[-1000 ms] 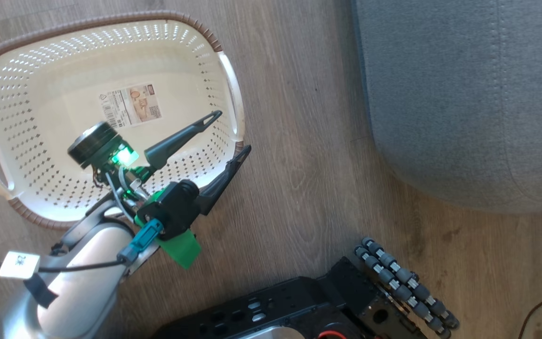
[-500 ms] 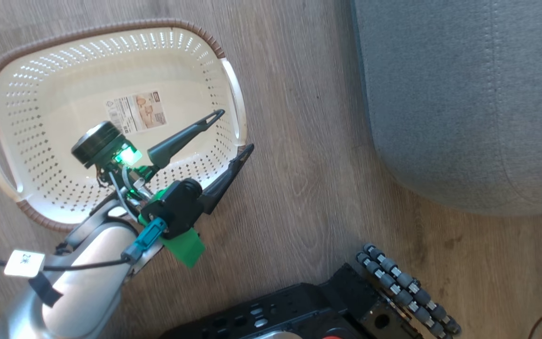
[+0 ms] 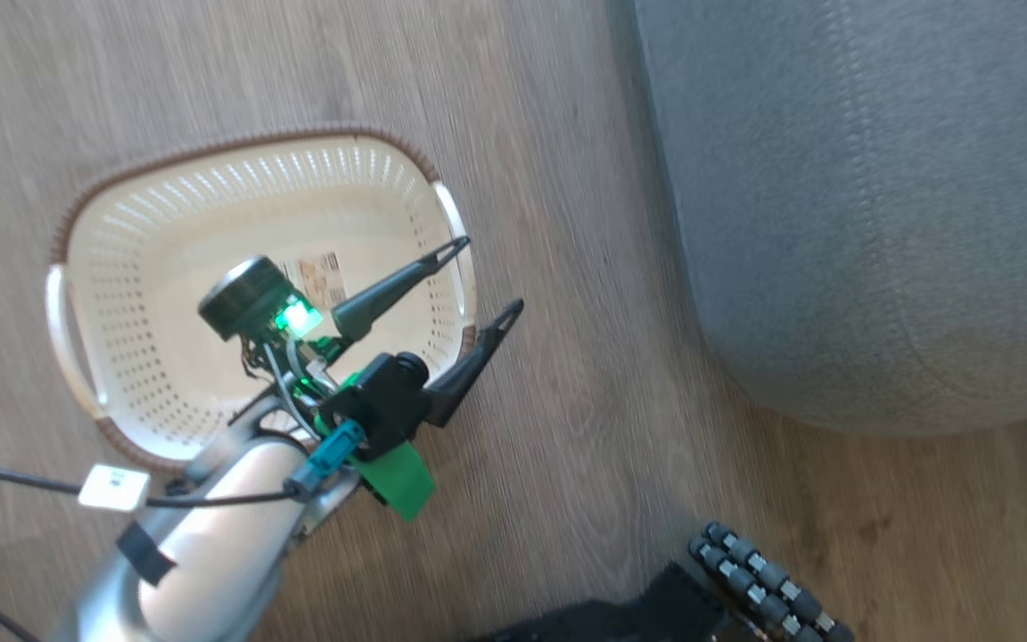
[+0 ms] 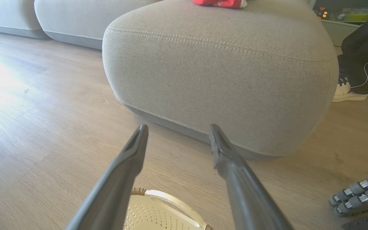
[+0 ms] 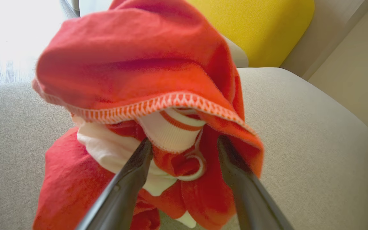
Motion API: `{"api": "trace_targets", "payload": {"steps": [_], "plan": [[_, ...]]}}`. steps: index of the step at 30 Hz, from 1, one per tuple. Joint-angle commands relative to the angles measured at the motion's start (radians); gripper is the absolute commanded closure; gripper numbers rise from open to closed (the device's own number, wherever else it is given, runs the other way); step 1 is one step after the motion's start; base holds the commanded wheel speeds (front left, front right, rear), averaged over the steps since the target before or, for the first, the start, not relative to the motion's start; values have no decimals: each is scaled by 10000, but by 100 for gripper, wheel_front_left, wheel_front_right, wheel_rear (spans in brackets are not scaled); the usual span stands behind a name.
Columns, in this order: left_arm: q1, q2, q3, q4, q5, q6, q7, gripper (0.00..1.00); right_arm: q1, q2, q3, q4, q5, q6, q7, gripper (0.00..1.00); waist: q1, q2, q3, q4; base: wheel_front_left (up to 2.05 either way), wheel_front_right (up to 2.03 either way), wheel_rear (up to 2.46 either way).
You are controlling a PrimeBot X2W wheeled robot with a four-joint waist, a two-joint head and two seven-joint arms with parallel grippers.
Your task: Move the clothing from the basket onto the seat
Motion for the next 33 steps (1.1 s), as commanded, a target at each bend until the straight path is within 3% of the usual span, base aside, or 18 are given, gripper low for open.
{"api": "trace_targets", "payload": {"steps": [1,9,15,21,27,33], "plan": [[265,-54,152,-235,-45,40,-51,0,269,-344,131,-210,-66,-4,-98,0,0,0,-601,55,0,0,0],[967,-902,91,243,-235,135,-51,0,1489,-426,1148,-377,301,-4,-169,0,0,0,-2570,190,0,0,0],[1489,-1449,382,485,-309,294,-51,0,2503,-246,2579,-1423,1187,-4,-213,0,0,0,-3658,344,0,0,0],[1736,-1939,928,597,-373,481,-51,0,4109,-480,3949,-4379,2754,-4,-219,0,0,0,-4371,845,0,0,0],[2011,-2240,2333,627,-581,1014,-51,0,6137,-158,4632,-7966,3687,-4,-220,0,0,0,-4747,1440,0,0,0],[2209,-2500,3548,531,-738,1370,-51,0,7330,300,5156,-9816,4116,-4,-221,0,0,0,-5008,2084,0,0,0]]}}
